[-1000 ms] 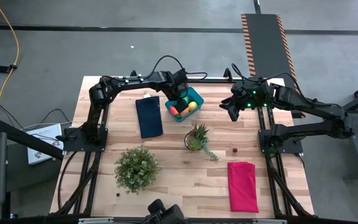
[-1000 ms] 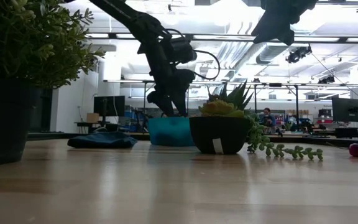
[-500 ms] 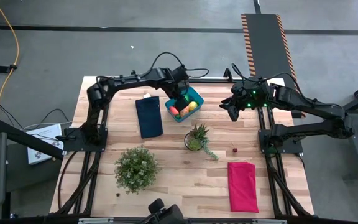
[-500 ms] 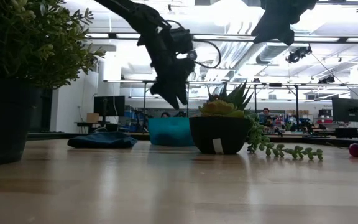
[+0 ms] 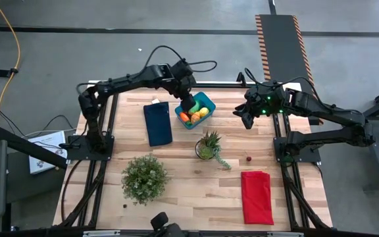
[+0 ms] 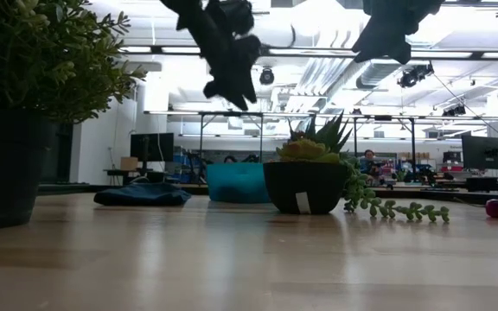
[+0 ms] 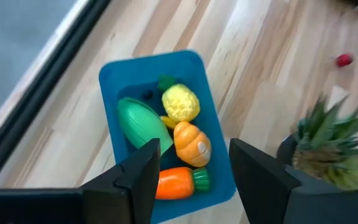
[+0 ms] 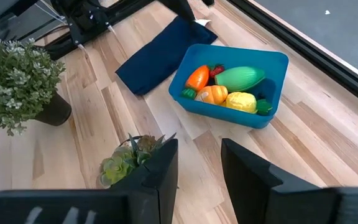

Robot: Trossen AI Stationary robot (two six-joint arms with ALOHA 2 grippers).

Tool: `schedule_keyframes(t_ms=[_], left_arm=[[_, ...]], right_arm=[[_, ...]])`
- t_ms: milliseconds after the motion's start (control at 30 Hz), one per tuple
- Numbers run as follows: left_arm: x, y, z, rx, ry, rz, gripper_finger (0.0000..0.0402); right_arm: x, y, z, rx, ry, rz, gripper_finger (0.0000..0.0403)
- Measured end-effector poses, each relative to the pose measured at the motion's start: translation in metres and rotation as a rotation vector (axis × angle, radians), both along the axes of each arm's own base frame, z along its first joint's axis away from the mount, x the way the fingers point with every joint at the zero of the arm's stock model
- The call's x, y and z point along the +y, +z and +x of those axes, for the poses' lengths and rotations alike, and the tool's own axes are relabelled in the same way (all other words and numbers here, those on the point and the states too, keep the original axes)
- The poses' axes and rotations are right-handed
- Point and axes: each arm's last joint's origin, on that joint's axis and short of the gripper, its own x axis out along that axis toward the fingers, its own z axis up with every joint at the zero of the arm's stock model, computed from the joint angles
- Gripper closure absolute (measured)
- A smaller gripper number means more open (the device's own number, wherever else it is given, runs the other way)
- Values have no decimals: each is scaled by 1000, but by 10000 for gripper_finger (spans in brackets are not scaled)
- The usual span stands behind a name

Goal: Pick and placing Produce into tupperware
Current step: Put the red cherry into the bin

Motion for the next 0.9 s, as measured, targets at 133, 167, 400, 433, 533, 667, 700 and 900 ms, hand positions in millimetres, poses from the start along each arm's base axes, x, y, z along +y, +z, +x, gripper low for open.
schedule_keyframes(t_ms=[133, 167, 400, 433, 533, 667, 700, 900], left_arm=[[-7, 20, -10, -43, 7, 22, 230], [-9, 26, -13, -52, 8, 27, 232], [-24, 63, -38, -127, 34, 67, 245], [-27, 68, -42, -139, 36, 78, 247], [-34, 82, -53, -165, 38, 97, 254], [-45, 98, -70, -181, 39, 108, 265], [-48, 102, -75, -183, 39, 110, 268], [-66, 122, -103, -199, 51, 137, 287]], right_arm=[[0, 0, 0, 2, 4, -6, 289], [0, 0, 0, 2, 5, -6, 289], [0, 0, 0, 1, 5, -6, 289], [0, 0, 0, 1, 5, -7, 289], [0, 0, 0, 1, 10, -8, 289], [1, 0, 0, -4, 29, 6, 289], [1, 0, 0, -5, 34, 10, 289], [1, 0, 0, -5, 36, 11, 289]])
